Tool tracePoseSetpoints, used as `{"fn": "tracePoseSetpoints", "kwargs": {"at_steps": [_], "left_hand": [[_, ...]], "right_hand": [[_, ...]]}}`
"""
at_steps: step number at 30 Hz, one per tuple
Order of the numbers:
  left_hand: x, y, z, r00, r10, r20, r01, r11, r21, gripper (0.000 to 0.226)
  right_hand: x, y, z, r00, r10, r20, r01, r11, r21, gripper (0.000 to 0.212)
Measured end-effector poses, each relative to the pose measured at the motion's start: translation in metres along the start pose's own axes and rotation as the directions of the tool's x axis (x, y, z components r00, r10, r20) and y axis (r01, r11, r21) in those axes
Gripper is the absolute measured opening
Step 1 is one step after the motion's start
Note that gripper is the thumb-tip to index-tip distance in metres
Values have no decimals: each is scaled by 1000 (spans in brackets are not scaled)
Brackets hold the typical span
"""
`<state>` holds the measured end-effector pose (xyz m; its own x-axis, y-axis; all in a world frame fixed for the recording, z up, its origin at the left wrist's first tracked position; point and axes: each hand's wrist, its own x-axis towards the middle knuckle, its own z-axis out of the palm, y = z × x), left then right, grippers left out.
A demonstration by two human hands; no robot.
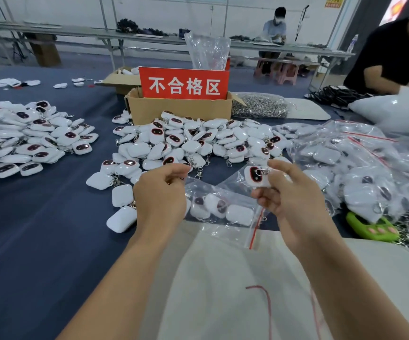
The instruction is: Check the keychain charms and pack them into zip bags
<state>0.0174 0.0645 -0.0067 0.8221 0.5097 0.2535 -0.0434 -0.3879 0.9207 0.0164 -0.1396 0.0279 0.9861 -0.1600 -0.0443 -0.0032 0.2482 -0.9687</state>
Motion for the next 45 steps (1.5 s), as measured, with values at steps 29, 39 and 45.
{"fn": "tracePoseSetpoints", "kwargs": {"at_steps": [29, 39, 45], "left_hand": [[-43, 39, 31, 926, 116, 359, 63, 891, -450, 34], [-43, 36, 29, 905, 157, 396, 19, 914, -406, 26], [-46, 37, 31, 892, 221, 395, -61, 923, -380, 19]], "right_hand": [[-19, 4, -5, 980, 64, 190, -46, 994, -96, 17], [-20, 13, -4, 992, 18, 124, -3, 992, -123, 10], [-20, 13, -2, 983, -34, 178, 62, 986, -155, 12]]}}
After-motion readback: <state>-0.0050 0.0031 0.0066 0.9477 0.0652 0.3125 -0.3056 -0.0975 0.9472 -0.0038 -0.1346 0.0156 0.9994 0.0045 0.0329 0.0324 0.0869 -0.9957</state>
